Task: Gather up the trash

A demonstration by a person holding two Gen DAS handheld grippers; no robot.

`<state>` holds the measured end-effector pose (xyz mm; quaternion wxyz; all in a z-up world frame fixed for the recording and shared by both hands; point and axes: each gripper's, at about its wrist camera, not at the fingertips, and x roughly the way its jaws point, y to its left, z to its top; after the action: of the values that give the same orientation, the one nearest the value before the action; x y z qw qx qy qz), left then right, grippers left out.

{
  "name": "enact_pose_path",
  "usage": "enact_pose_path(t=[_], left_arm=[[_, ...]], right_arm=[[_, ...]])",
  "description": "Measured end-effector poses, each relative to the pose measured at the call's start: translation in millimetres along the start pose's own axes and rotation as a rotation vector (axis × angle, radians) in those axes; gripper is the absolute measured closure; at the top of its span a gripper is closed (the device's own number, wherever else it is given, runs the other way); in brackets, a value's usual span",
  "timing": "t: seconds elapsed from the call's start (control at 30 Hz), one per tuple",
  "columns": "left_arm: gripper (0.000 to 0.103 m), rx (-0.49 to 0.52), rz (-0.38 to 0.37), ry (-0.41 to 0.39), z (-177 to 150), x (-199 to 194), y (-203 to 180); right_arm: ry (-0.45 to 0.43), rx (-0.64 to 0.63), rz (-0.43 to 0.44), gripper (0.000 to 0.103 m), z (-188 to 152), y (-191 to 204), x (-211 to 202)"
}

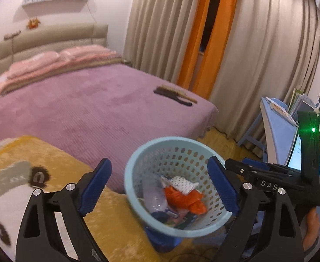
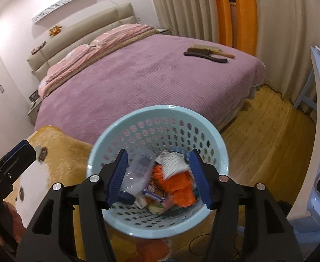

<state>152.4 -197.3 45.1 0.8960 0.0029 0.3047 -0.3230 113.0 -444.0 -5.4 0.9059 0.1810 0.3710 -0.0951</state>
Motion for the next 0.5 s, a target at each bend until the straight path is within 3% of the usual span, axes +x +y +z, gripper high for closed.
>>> enact_pose_path(t=[0.2, 0.33, 0.5], left_arm=[[0.011, -0.016, 0.072, -0.096, -3.0, -56.1, 19.0], [0.011, -0.056, 0.175, -0.197, -20.2, -92.7, 32.0], [0.011, -0.020, 0.294, -0.249, -42.2, -109.3, 33.2]], right_arm=[[-0.068, -0.043, 0.029, 0.040, -7.4, 27.1, -35.8], [-0.125, -0.044, 0.051, 0.037, -17.3, 39.5, -58.2], [-0.189, -0.054, 0.066, 0.032, -33.6, 50.5, -76.8]])
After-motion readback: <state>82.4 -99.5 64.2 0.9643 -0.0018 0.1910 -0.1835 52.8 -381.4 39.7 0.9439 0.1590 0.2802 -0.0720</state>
